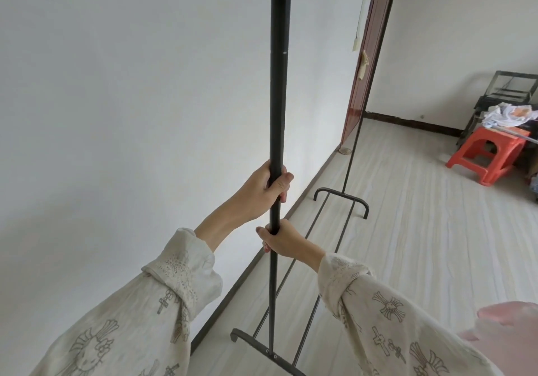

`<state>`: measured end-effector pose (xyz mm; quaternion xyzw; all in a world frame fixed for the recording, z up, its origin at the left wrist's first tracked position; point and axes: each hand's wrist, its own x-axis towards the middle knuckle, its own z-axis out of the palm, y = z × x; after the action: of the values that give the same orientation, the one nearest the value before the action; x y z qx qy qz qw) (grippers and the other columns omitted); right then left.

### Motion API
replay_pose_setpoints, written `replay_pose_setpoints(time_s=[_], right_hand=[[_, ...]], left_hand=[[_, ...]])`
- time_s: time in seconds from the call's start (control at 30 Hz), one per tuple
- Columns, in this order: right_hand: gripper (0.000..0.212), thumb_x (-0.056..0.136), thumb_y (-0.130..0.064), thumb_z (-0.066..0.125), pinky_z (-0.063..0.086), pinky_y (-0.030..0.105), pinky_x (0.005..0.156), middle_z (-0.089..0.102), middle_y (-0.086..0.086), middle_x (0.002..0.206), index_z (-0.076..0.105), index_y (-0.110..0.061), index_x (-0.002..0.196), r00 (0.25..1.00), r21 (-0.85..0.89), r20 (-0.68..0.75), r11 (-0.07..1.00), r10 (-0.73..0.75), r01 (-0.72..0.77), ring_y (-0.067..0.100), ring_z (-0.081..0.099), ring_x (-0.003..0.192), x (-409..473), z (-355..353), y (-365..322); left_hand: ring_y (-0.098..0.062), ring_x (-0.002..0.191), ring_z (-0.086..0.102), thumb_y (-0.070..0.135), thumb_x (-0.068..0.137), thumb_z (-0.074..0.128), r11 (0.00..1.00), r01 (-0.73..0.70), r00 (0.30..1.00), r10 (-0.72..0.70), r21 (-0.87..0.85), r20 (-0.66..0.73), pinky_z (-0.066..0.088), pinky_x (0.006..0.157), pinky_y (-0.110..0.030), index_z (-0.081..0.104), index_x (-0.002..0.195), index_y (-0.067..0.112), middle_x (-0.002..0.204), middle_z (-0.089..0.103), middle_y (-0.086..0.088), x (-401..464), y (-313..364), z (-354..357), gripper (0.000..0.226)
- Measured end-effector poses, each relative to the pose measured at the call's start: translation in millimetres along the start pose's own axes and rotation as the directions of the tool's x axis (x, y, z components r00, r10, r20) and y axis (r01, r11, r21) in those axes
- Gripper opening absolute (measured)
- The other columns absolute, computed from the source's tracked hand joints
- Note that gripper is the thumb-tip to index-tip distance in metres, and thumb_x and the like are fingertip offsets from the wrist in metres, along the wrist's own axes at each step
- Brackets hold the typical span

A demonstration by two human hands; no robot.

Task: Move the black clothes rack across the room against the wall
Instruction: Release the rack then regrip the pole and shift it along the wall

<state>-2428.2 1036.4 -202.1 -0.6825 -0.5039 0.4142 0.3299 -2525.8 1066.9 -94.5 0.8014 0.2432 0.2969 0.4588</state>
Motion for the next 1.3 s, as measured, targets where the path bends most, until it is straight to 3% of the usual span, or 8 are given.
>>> replay_pose_setpoints(time_s=[0.23, 0.43, 0.53, 0.77, 0.97, 1.17, 1.3], right_hand=[[0.033, 0.090, -0.026, 0.049, 0.046, 0.022, 0.063, 0.054, 0.002, 0.060, 0.045, -0.013, 0.060, 0.994, -0.016, 0.098, 0.999, -0.038, 0.039, 0.009, 0.058, 0.054, -26.2, 83.7, -36.5], [0.036, 0.090, -0.023, 0.050, 0.048, 0.030, 0.074, 0.050, 0.003, 0.057, 0.041, -0.013, 0.056, 0.988, -0.034, 0.147, 0.998, -0.047, 0.053, 0.012, 0.056, 0.053, -46.7, 167.4, -59.0], [0.039, 0.090, -0.024, 0.049, 0.047, 0.026, 0.068, 0.051, 0.003, 0.056, 0.040, -0.014, 0.054, 0.982, -0.075, 0.179, 0.994, -0.060, 0.075, 0.011, 0.056, 0.053, -62.1, 214.4, -76.8], [0.039, 0.090, -0.025, 0.049, 0.045, 0.029, 0.073, 0.052, 0.003, 0.057, 0.038, -0.015, 0.053, 0.957, -0.108, 0.276, 0.986, -0.092, 0.125, 0.011, 0.057, 0.055, -89.4, 295.7, -111.7], [0.037, 0.089, -0.025, 0.049, 0.046, 0.032, 0.080, 0.055, 0.003, 0.059, 0.042, -0.014, 0.055, 0.930, -0.152, 0.354, 0.976, -0.095, 0.158, 0.015, 0.059, 0.061, -110.3, 331.4, -128.1], [0.034, 0.088, -0.028, 0.049, 0.048, 0.036, 0.088, 0.061, 0.000, 0.061, 0.052, -0.010, 0.060, 0.900, -0.214, 0.426, 0.957, -0.089, 0.195, 0.018, 0.061, 0.074, -120.7, 334.9, -127.3], [0.035, 0.086, -0.034, 0.053, 0.043, 0.025, 0.069, 0.067, 0.000, 0.072, 0.062, -0.015, 0.058, 0.899, -0.229, 0.432, 0.955, -0.074, 0.189, 0.012, 0.052, 0.065, -123.4, 327.9, -123.6]], left_hand=[[-0.018, 0.065, 0.052, 0.020, 0.095, 0.042, 0.998, 0.054, 0.992, -0.052, 0.012, -0.115, 0.047, 0.082, -0.045, 0.041, 0.076, 0.022, 0.061, 0.053, 0.000, -85.8, 6.2, -54.0, 0.019], [-0.021, 0.068, 0.052, 0.016, 0.095, 0.041, 0.995, 0.096, 0.981, -0.094, 0.000, -0.170, 0.047, 0.083, -0.043, 0.041, 0.076, 0.022, 0.063, 0.052, -0.002, -166.2, -0.1, -99.5, 0.019], [-0.021, 0.069, 0.052, 0.016, 0.095, 0.041, 0.994, 0.111, 0.975, -0.110, -0.005, -0.193, 0.047, 0.084, -0.045, 0.041, 0.076, 0.022, 0.063, 0.053, -0.002, -211.1, -4.5, -130.0, 0.019], [-0.014, 0.057, 0.051, 0.014, 0.093, 0.046, 0.990, 0.123, 0.956, -0.135, -0.064, -0.261, 0.048, 0.077, -0.044, 0.041, 0.075, 0.021, 0.048, 0.053, 0.012, -287.9, -11.1, -184.1, 0.020], [-0.013, 0.051, 0.049, 0.017, 0.092, 0.049, 0.989, 0.111, 0.940, -0.138, -0.102, -0.313, 0.049, 0.066, -0.033, 0.041, 0.074, 0.019, 0.045, 0.050, 0.012, -326.7, -11.1, -203.0, 0.020], [-0.016, 0.051, 0.049, 0.030, 0.090, 0.050, 0.989, 0.116, 0.916, -0.143, -0.094, -0.374, 0.052, 0.063, -0.031, 0.041, 0.072, 0.017, 0.045, 0.049, 0.010, -340.1, -8.8, -195.8, 0.025], [-0.014, 0.050, 0.048, 0.034, 0.089, 0.050, 0.988, 0.122, 0.900, -0.151, -0.096, -0.409, 0.049, 0.064, -0.032, 0.043, 0.070, 0.018, 0.044, 0.048, 0.009, -337.8, -9.7, -184.8, 0.025]])
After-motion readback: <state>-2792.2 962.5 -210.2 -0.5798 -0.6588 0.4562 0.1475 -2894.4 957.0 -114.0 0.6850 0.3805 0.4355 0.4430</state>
